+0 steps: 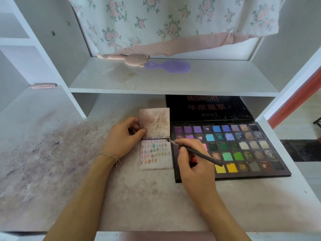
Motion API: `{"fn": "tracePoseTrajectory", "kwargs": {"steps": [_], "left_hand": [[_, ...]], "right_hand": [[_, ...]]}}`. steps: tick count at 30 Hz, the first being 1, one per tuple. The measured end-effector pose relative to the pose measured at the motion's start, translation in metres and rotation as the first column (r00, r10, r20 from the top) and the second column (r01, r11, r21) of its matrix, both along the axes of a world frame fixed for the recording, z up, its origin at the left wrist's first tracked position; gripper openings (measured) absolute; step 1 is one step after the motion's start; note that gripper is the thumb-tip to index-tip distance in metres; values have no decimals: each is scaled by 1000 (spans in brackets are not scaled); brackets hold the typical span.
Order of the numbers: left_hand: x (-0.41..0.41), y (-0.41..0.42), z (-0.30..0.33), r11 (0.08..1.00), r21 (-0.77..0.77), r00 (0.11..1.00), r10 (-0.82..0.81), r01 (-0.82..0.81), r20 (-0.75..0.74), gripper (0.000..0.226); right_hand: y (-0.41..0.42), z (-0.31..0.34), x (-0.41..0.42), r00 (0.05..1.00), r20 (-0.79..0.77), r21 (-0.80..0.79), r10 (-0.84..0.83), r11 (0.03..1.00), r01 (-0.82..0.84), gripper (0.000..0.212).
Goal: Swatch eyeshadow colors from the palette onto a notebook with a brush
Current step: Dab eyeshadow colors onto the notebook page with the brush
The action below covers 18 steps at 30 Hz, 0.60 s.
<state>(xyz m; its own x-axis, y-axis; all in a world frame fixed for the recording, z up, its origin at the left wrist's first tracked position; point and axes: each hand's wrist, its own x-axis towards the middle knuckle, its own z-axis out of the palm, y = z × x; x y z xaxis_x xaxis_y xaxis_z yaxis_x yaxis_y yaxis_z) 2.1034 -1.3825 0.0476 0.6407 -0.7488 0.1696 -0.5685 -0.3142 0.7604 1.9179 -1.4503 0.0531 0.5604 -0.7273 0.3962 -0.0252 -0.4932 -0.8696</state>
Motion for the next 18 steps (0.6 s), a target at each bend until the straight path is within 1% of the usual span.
{"fn": "tracePoseTrajectory", "kwargs": {"steps": [3, 5, 10, 13, 15, 18], "left_hand": [[1, 0, 1, 1000, 0, 1000, 1, -1, -24, 18], [0, -1, 1, 1000, 5, 1000, 5, -4, -28, 17], [-2, -1, 4, 1000, 7, 999, 18, -18, -29, 14], [-3, -1, 5, 1000, 6, 999, 19, -19, -33, 12], [-4, -1, 6, 1000, 0, 999, 14, -14, -45, 11], [-5, -1, 7, 1000, -5, 999, 16, -17, -40, 10]], "right_hand": [[-6, 1, -9, 1000, 23, 81, 13, 997, -15, 20], [-14, 2, -19, 999, 42, 121, -9, 993, 4, 17], [-33, 7, -51, 991, 50, 105, -122, 988, 116, 14], [-43, 6, -70, 988, 39, 116, -148, 983, 143, 20], [-50, 4, -80, 989, 17, 107, -150, 983, 147, 30], [-59, 3, -95, 988, -29, 97, -154, 983, 156, 32]]}}
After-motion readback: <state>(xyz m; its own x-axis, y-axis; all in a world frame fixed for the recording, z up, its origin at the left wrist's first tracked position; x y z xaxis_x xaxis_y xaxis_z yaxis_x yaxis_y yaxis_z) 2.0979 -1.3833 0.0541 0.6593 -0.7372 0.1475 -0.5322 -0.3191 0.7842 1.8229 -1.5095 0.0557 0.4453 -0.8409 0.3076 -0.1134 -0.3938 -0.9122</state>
